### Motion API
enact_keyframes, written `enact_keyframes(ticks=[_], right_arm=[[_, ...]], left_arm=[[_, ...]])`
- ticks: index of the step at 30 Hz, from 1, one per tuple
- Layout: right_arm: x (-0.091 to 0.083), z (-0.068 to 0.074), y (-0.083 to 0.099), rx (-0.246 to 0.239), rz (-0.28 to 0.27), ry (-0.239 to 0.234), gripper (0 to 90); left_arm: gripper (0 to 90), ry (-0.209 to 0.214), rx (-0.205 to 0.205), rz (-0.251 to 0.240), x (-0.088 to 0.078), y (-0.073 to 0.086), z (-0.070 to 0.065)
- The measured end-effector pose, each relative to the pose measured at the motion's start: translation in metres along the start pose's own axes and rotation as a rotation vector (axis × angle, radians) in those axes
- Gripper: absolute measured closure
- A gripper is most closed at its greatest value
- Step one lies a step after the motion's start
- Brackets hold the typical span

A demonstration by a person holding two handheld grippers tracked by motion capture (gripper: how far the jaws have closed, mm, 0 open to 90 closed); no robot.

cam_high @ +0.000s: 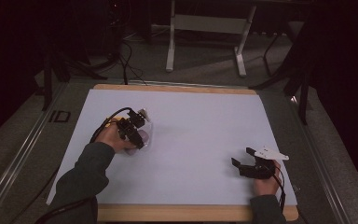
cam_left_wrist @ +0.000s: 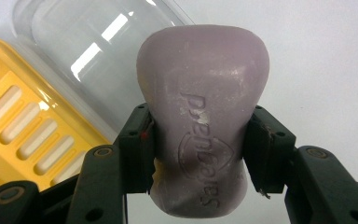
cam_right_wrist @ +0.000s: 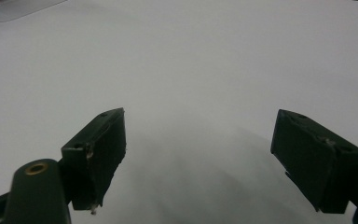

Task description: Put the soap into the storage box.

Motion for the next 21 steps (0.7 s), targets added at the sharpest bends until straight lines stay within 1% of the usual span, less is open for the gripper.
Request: enact_keyframes(ticks=[2,6,8,12,14,21], right_arm=[[0.000,0.000,0.000,0.001,0.000,0.000,17.6],[0.000,0.000,0.000,0.004,-0.004,0.000,17.5],[-0.001,-0.001,0.000,0.008,-0.014,-0.001,17.5],[-0.002,-0.001,0.000,0.010,-0.016,-0.002,17.5],[-0.002,-0.001,0.000,0.008,-0.016,-0.002,17.5],[-0.002,-0.001,0.000,0.010,-0.016,-0.002,17.5]], left_arm=[[49.7,-0.002,0.001,0.000,-0.001,0.000,0.001],[49.7,-0.001,-0.009,-0.007,-0.003,-0.002,0.003],[49.7,-0.002,-0.018,-0.011,-0.005,-0.002,0.006],[49.7,0.006,-0.035,-0.013,-0.005,-0.001,0.009],[49.7,0.018,-0.048,-0.019,-0.005,-0.001,0.011],[49.7,0.013,-0.063,-0.022,-0.006,-0.001,0.018]])
Point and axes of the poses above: each handheld gripper's, and its own axes: x roughly forward along the jaws, y roughly out of its underside, z roughly to its left, the point moved 8 cm from there along x, roughly forward along the jaws, and after that the axes turned 13 degrees about z, right-handed, at the moved point
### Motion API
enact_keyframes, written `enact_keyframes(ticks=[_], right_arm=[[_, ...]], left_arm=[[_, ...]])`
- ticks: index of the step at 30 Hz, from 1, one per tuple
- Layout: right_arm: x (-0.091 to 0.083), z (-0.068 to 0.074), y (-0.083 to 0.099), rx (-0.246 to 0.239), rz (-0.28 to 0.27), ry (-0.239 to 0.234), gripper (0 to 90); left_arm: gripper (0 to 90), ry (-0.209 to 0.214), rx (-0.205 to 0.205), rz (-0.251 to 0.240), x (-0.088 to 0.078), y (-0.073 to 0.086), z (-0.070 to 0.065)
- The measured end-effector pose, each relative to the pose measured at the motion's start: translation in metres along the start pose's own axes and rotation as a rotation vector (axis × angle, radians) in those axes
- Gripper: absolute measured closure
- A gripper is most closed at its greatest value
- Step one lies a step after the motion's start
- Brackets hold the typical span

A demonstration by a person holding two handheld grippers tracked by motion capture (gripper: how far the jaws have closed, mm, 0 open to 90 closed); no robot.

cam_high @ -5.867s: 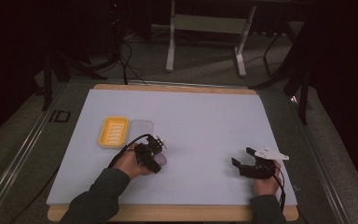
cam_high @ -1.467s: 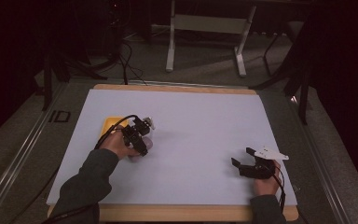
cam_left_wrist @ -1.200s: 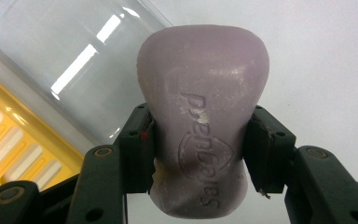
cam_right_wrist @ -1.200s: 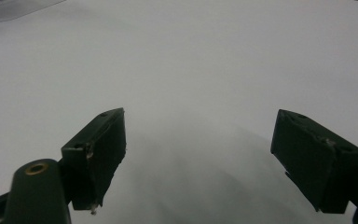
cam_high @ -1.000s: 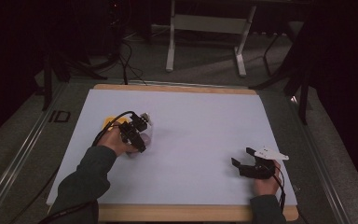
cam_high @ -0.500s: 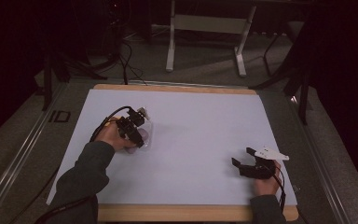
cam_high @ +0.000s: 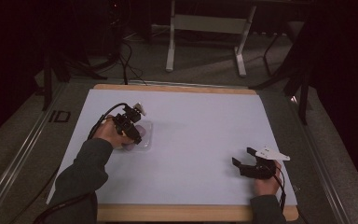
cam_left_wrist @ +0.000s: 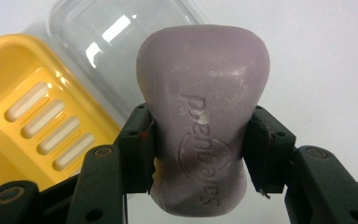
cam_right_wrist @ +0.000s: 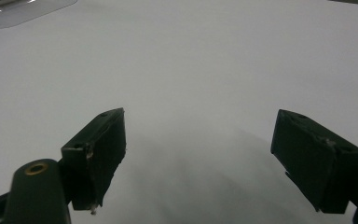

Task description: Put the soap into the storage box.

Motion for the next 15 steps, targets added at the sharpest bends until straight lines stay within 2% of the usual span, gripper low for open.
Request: enact_keyframes(ticks=[5,10,15], right_arm=[[0.000,0.000,0.000,0.000,-0.001,-0.001,17.5],[0.000,0.000,0.000,-0.002,-0.001,-0.001,17.5],[0.000,0.000,0.000,-0.002,0.000,-0.001,17.5]], left_arm=[[49.7,-0.007,-0.031,0.003,0.001,0.001,0.008],[49.7,-0.024,-0.037,0.015,0.000,0.002,0.012],[49.7,-0.024,-0.054,0.006,-0.004,0.003,0.017]])
Point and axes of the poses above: each handheld gripper's, and its own axes: x roughly forward along the jaws, y roughly out of its underside, z roughly to its left, the point moved 8 cm from there along x, roughly forward along the jaws, and after that the axes turned 13 degrees about z, right-handed, at the moved point
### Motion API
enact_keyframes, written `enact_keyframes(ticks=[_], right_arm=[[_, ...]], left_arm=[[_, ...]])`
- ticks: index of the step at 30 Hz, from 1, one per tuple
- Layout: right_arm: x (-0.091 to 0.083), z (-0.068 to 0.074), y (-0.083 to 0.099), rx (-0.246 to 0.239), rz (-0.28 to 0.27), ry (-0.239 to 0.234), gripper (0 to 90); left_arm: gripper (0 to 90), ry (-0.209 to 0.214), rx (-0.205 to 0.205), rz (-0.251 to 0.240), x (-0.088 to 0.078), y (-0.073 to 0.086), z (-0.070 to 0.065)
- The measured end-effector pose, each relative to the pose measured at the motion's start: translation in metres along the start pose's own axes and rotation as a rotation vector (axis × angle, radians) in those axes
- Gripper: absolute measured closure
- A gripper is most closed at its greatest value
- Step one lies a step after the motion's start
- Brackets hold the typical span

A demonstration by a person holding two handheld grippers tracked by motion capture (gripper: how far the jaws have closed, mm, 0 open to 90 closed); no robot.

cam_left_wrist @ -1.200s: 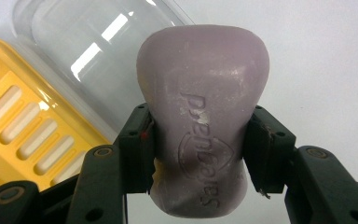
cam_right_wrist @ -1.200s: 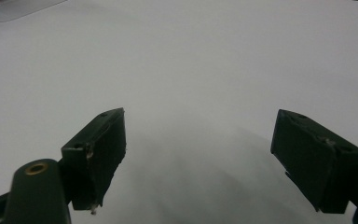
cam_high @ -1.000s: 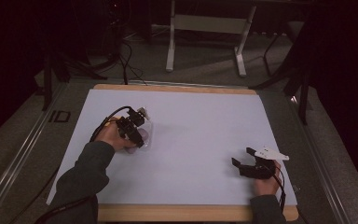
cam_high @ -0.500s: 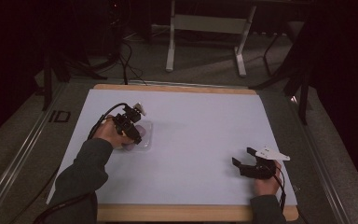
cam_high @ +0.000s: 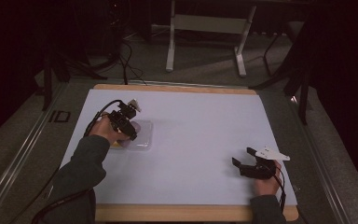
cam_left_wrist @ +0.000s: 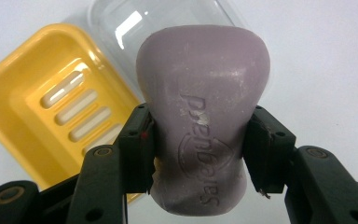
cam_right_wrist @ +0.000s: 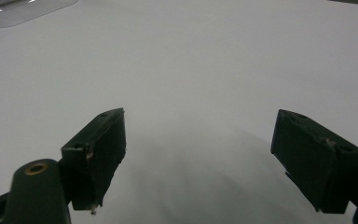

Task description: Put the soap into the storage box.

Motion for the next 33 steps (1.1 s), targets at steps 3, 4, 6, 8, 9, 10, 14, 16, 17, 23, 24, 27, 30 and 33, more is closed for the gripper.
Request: enact_keyframes(ticks=[3,4,6,8,9,10,14,16,17,23,24,27,30,33], right_arm=[[0.000,0.000,0.000,-0.001,0.000,0.000,17.5],[0.000,0.000,0.000,-0.001,0.000,0.000,17.5],[0.000,0.000,0.000,-0.001,0.000,0.000,17.5],[0.000,0.000,0.000,-0.001,0.000,0.000,17.5],[0.000,0.000,0.000,-0.001,0.000,0.000,17.5],[0.000,0.000,0.000,-0.001,0.001,0.000,17.5],[0.000,0.000,0.000,-0.002,0.001,0.000,17.5],[0.000,0.000,0.000,-0.002,0.002,0.000,17.5],[0.000,0.000,0.000,-0.002,0.001,0.000,17.5],[0.000,0.000,0.000,-0.003,0.002,0.000,17.5],[0.000,0.000,0.000,-0.003,0.003,0.000,17.5],[0.000,0.000,0.000,-0.003,0.003,0.000,17.5],[0.000,0.000,0.000,-0.004,0.003,0.000,17.5],[0.000,0.000,0.000,-0.004,0.002,0.000,17.5]], left_arm=[[49.7,0.002,-0.018,-0.008,-0.002,0.000,0.004],[49.7,0.002,-0.020,-0.005,-0.002,0.000,0.005],[49.7,0.006,-0.026,-0.005,-0.002,0.000,0.007],[49.7,0.008,-0.032,-0.011,-0.003,0.000,0.009],[49.7,0.009,-0.048,-0.020,-0.004,-0.001,0.012],[49.7,0.009,-0.048,-0.020,-0.004,-0.001,0.012],[49.7,0.014,-0.059,-0.021,-0.004,-0.001,0.015],[49.7,0.026,-0.077,-0.017,-0.005,0.000,0.020],[49.7,0.026,-0.082,-0.015,-0.005,0.000,0.022],[49.7,0.025,-0.097,-0.013,-0.006,0.001,0.027],[49.7,0.027,-0.100,-0.015,-0.006,0.001,0.028],[49.7,0.022,-0.107,-0.009,-0.007,0.001,0.030],[49.7,0.017,-0.117,-0.003,-0.006,0.000,0.033],[49.7,0.017,-0.128,0.004,-0.005,0.000,0.035]])
Point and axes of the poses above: each handheld gripper's, and its own axes: x roughly forward along the jaws, y roughly out of its underside, z roughly to its left, the point moved 8 cm from there along x, roughly forward along the jaws, and after that the axes turned 13 degrees about z, right-handed, at the moved point
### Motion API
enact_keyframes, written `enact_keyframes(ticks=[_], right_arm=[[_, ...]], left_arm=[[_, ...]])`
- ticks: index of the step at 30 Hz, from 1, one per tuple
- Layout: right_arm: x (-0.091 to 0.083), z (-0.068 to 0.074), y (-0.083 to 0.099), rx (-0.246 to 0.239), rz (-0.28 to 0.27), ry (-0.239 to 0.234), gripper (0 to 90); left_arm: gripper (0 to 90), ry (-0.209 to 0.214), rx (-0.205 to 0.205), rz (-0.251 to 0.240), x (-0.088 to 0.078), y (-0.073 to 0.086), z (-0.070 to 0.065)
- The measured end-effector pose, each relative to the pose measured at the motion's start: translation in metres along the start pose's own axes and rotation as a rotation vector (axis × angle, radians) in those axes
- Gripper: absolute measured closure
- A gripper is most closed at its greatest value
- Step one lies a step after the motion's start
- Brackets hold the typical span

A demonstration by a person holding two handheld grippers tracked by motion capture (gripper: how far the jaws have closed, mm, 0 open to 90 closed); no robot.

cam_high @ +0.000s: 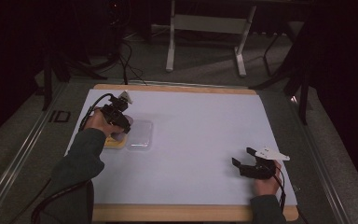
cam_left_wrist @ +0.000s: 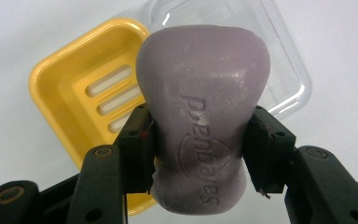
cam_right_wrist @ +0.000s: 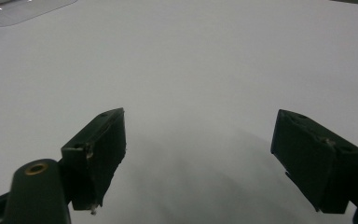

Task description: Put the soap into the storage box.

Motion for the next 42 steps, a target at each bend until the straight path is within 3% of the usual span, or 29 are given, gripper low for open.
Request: enact_keyframes(ticks=[17,29,36,42], right_arm=[[0.000,0.000,0.000,-0.001,-0.001,0.001,17.5],[0.000,0.000,0.000,0.000,-0.001,0.002,17.5],[0.000,0.000,0.000,0.000,-0.001,0.001,17.5],[0.000,0.000,0.000,-0.001,0.000,0.002,17.5]], left_arm=[[49.7,0.010,-0.090,0.005,0.006,0.000,0.015],[49.7,0.001,-0.116,0.007,0.011,0.000,0.019],[49.7,0.000,-0.163,-0.008,0.016,0.000,0.026],[49.7,0.002,-0.175,-0.003,0.020,0.000,0.027]])
Point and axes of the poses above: each handheld gripper's, and its own axes: x roughly forward along the jaws, y roughly out of its underside, z roughly to its left, the point moved 8 cm from there along x, roughly forward along the jaws, and after that the axes turned 13 degrees about z, right-handed, at the moved point
